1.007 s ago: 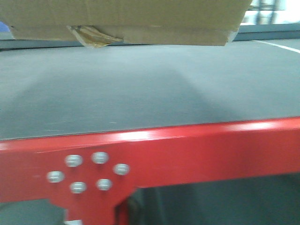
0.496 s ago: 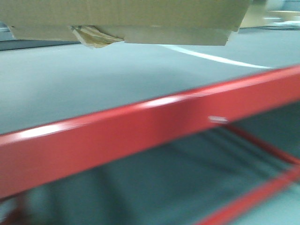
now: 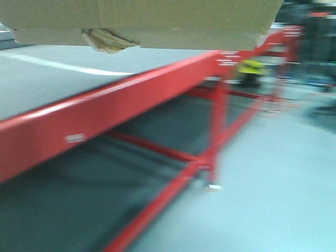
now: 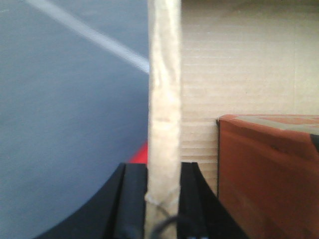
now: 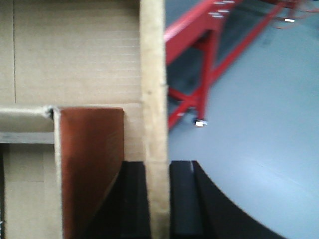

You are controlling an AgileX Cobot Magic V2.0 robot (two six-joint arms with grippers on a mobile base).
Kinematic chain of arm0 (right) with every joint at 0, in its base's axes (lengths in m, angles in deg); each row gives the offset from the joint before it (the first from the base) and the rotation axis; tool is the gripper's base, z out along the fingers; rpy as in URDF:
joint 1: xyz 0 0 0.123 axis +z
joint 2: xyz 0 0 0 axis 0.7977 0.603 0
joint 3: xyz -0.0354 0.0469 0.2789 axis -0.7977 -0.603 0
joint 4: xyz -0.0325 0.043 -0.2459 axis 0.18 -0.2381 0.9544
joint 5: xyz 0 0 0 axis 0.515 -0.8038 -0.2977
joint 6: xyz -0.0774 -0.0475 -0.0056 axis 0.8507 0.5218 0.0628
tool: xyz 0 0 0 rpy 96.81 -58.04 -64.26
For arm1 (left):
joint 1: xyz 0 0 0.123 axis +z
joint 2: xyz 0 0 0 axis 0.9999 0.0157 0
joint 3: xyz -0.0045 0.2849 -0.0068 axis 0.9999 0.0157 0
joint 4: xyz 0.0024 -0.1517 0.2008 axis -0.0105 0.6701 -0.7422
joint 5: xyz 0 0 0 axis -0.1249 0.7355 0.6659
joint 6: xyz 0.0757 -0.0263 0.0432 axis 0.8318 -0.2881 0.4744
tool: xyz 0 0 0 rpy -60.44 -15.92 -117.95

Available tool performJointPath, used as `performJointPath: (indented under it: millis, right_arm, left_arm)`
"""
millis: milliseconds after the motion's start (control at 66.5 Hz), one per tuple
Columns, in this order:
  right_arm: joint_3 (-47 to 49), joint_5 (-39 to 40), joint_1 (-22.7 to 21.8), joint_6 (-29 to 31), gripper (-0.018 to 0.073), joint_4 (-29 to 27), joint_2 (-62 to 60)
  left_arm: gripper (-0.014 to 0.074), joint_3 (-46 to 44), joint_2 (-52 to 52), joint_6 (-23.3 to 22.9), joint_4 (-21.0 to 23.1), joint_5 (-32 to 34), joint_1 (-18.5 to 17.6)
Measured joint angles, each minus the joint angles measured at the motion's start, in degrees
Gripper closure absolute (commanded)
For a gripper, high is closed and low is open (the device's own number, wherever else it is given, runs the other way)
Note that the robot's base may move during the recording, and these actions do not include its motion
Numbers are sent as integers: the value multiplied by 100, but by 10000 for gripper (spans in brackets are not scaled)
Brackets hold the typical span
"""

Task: Stack two boxes on right shelf middle
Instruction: 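Carry the held boxes past the red table toward the steel shelf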

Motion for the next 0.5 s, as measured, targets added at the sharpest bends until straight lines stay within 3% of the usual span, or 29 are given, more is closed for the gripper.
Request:
performJointPath:
  millis: [496]
  right_arm:
    - [0, -10, 0, 0, 722, 0, 0]
  left_arm:
    - [707, 0, 0, 0, 11, 0, 0]
